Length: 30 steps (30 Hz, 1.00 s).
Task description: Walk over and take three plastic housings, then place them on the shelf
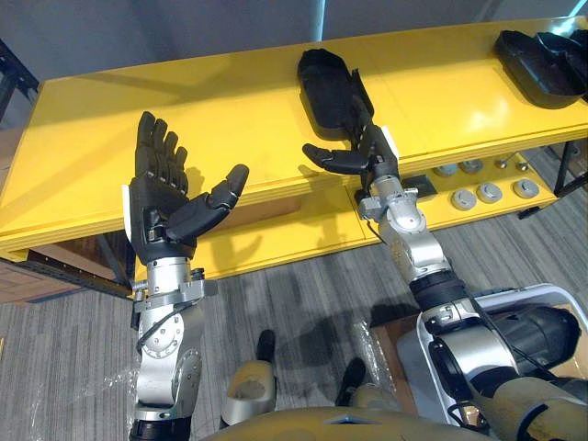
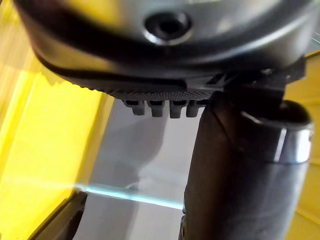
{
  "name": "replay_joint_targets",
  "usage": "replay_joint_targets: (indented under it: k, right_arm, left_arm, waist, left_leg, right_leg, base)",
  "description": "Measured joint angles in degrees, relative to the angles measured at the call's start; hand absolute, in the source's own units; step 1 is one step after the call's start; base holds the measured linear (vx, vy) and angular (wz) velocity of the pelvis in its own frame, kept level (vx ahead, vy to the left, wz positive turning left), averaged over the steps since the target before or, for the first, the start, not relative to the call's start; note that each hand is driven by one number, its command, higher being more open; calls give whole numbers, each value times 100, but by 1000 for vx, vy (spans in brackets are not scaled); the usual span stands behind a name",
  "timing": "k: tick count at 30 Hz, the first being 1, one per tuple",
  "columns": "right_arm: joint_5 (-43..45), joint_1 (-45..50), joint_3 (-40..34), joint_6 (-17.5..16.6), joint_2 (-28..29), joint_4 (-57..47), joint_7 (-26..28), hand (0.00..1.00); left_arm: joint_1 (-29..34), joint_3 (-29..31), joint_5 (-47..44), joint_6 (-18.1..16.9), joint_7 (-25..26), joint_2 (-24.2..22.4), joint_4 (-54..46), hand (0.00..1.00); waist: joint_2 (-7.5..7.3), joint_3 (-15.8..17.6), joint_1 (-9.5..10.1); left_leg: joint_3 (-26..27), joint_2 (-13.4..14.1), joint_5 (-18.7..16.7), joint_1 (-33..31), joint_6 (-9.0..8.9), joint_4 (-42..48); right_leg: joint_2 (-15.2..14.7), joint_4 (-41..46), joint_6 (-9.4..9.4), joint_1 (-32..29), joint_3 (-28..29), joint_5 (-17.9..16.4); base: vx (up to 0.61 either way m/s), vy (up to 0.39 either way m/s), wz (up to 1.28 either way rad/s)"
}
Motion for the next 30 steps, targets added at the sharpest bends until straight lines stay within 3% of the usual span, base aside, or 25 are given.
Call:
replay_joint_targets:
  k: [18, 26, 28, 30]
  right_arm:
    - [-20, -639, -175, -335, -393, 523, -305, 100]
    - [-684, 1537, -281, -334, 155, -2928, -861, 100]
    - [-681, 2096, -260, -333, 303, -3432, -898, 100]
    - [-668, 2908, -255, -328, 465, -3869, -913, 100]
  left_arm:
    - [-90, 8, -164, -3, 9, 6, 42, 100]
    - [-32, -82, -209, -27, -53, -3, 35, 100]
    - [-34, -162, -204, -33, -110, -2, 32, 100]
    - [-27, -385, -239, -37, -154, 0, 33, 100]
  waist:
    - [137, 326, 45]
    - [95, 309, -119]
    - [11, 252, -242]
    - [-167, 123, -398]
  left_leg:
    - [-47, -9, 8, -52, -1, 12]
    - [281, 24, -100, 109, 5, -16]
    - [436, 36, -115, 211, 6, -105]
    - [681, 71, -168, 353, -9, -215]
  right_leg:
    - [-22, 88, 12, -56, -46, -60]
    - [6, 75, 26, -100, 281, -71]
    - [9, 61, 32, -128, 426, -70]
    - [24, 11, 50, -157, 654, -58]
  base:
    - [-2, -4, 1]
    - [12, -3, -20]
    - [13, 6, -43]
    - [19, 7, -51]
